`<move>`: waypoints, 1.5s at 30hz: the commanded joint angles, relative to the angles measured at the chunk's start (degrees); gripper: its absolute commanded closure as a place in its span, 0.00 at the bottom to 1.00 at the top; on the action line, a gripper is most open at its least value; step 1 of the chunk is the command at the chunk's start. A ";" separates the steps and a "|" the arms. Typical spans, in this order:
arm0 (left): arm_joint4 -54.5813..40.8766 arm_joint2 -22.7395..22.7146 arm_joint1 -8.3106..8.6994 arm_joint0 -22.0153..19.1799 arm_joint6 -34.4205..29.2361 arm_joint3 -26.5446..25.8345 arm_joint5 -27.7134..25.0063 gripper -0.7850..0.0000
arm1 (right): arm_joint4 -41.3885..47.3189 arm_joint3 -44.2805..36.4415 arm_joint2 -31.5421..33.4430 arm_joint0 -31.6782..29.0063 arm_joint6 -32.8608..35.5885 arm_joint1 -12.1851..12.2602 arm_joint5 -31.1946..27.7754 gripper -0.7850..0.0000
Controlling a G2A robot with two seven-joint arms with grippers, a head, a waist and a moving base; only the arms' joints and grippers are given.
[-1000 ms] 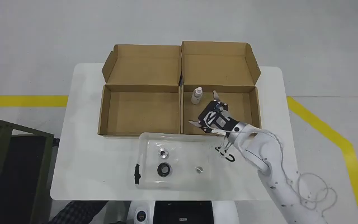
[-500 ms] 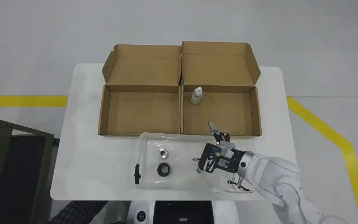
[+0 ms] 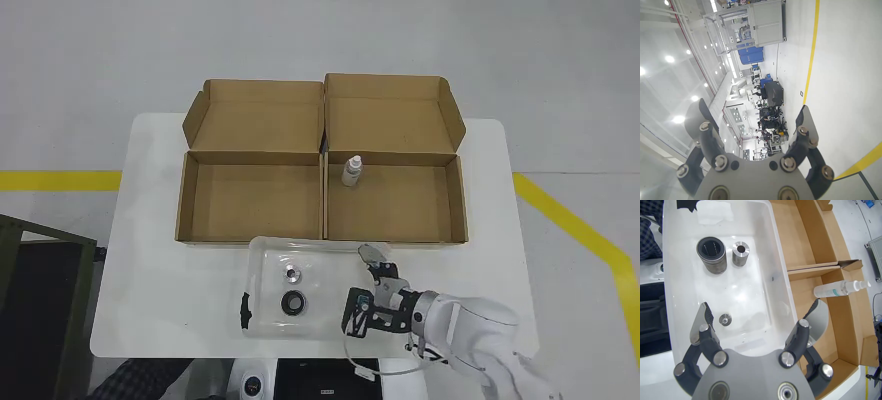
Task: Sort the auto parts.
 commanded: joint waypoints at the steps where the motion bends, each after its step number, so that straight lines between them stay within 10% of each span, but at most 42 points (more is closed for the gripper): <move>1: 0.00 0.00 0.00 0.00 0.00 0.00 0.00 0.00 | -0.76 0.16 -0.69 0.24 0.78 0.03 -0.16 0.00; 24: 0.00 0.00 0.00 0.00 0.00 0.00 0.00 0.00 | -2.41 3.62 -6.63 3.74 10.14 -0.03 -2.03 0.03; 45: 0.00 0.00 0.00 0.00 0.00 0.00 0.00 0.00 | -3.22 6.26 -10.75 5.76 15.23 -0.07 -3.44 0.59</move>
